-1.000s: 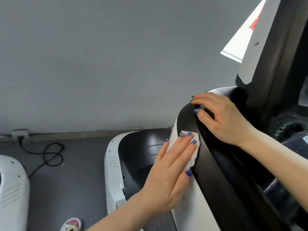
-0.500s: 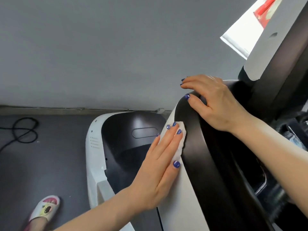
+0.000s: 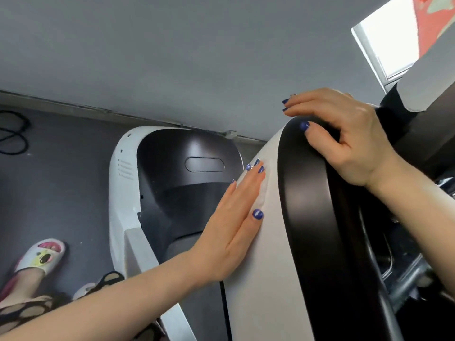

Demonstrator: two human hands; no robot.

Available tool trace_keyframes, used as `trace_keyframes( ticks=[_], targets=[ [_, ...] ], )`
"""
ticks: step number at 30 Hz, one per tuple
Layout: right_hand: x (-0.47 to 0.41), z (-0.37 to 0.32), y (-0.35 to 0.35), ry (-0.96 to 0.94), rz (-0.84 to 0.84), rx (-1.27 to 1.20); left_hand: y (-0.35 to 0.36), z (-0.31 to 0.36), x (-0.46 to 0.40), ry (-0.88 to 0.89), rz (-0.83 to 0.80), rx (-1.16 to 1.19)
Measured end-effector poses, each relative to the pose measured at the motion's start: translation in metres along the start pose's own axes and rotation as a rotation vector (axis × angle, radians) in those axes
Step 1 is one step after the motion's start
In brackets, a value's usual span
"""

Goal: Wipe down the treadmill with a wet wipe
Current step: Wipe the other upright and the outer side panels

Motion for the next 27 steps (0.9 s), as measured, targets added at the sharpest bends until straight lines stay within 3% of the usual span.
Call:
trace_keyframes(
  ticks=[8, 14, 21, 27],
  targets=[
    [0.002, -0.002, -0.002, -0.018, -0.004, -0.009, 0.006, -0.014, 0.002, -0.056, 0.007, 0.072],
    [0.000, -0.002, 0.000, -0.014, -0.043, -0.023, 0.001, -0.036, -0.006, -0.222, 0.022, 0.152],
    [0.004, -0.005, -0.001, -0.013, -0.038, 0.000, 0.007, -0.037, 0.021, -0.188, 0.010, 0.174],
    [0.000, -0.006, -0.001, -0.016, -0.046, 0.008, -0.002, -0.038, -0.014, -0.292, 0.033, 0.192]
  ],
)
Point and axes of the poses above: each hand's wrist, its own x-axis away from the middle knuckle, its own y-axis out of the palm, z = x × y, the point moved 3 cm from there along -x, towards the middle knuckle, and after that the axes turned 7 degrees about -y, right-handed, at the moved point
